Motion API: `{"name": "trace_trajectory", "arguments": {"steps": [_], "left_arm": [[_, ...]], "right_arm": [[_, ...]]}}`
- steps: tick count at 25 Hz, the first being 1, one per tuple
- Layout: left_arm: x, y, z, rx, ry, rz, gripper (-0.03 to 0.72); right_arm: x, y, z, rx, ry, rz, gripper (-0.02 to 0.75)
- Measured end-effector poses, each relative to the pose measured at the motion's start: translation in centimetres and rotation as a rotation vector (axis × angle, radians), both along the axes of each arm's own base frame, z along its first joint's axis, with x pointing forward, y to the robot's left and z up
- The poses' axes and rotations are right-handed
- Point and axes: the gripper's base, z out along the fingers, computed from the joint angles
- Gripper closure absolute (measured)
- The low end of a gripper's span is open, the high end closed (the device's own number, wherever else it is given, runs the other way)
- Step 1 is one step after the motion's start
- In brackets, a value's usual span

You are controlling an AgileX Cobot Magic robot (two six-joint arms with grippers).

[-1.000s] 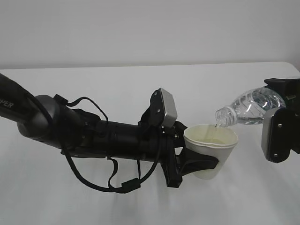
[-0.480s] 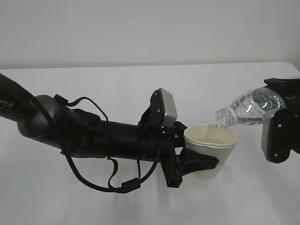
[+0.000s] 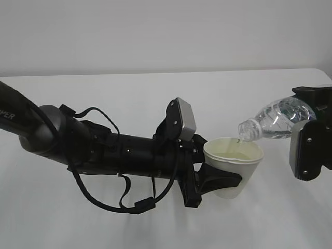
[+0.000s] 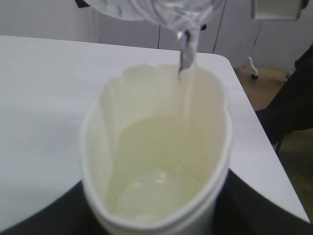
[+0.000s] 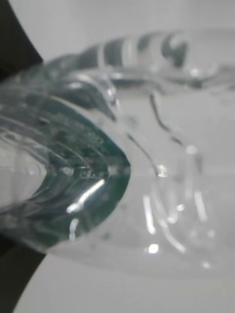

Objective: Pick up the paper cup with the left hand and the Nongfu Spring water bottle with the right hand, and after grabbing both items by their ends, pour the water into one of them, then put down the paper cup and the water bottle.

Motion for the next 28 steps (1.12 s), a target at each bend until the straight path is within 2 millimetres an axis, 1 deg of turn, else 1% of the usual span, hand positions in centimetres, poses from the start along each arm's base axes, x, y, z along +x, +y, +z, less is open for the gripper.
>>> {"name": "trace_trajectory", "arguments": {"steps": [28], "left_arm": [[0.00, 0.00, 0.00, 0.000, 0.000, 0.000, 0.307]], "right_arm": [[0.01, 0.00, 0.02, 0.000, -0.002, 0.000, 0.335]]}}
